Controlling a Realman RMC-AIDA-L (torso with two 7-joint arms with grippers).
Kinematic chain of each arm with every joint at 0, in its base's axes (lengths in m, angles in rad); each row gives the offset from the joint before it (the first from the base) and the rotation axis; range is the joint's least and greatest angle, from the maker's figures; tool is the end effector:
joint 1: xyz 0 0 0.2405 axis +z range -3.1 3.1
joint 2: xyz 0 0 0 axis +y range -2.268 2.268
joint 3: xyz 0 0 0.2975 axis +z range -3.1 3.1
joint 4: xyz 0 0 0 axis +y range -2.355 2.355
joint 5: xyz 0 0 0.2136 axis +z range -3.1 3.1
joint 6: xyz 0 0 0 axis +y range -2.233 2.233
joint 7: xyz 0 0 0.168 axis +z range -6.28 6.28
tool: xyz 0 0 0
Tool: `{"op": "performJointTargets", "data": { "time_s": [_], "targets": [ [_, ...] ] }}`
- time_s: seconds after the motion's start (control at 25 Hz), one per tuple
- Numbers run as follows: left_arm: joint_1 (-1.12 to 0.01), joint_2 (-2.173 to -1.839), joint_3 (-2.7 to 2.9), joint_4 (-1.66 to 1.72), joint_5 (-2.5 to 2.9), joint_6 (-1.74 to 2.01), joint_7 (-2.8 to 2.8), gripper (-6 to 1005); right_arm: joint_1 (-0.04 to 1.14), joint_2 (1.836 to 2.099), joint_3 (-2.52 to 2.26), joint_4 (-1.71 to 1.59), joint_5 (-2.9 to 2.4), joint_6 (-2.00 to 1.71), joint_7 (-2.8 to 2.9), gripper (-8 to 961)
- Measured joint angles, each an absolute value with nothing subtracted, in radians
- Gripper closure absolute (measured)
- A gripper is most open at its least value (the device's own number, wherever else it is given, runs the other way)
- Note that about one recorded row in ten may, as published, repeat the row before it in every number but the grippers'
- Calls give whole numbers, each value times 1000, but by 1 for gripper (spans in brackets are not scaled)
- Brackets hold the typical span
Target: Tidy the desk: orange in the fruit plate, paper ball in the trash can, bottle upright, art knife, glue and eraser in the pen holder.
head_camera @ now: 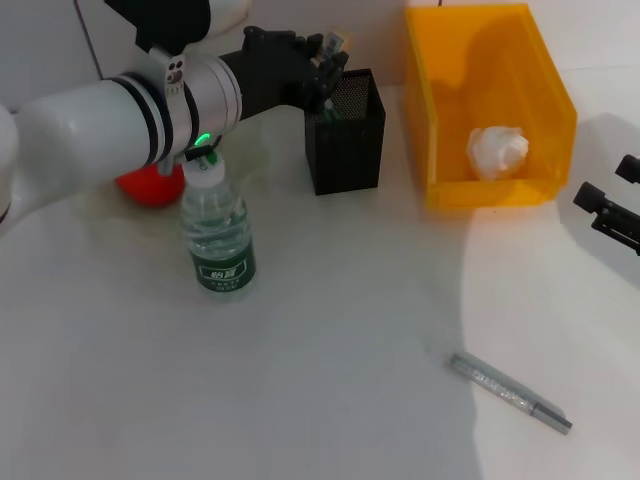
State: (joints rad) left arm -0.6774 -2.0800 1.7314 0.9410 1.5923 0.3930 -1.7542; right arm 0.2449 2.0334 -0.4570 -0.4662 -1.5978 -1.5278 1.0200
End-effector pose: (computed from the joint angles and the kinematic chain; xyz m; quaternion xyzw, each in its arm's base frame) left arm -0.1313 0.4690 -0.1079 -0.9140 -0.1251 -0.1753 0.3439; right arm 0.3896 0.2959 0.0290 -0.8018 0.2599 0.3582 0.4017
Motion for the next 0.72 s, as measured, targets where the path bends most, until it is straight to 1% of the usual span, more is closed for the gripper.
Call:
{"op": "performJointTargets", "data": {
  "time_s": [0.72],
  "targets": [
    [-653, -2078, 1729, 986, 1587, 448, -1742, 724, 273, 2045, -454, -466, -1615, -1502, 1035, 135]
  ]
}}
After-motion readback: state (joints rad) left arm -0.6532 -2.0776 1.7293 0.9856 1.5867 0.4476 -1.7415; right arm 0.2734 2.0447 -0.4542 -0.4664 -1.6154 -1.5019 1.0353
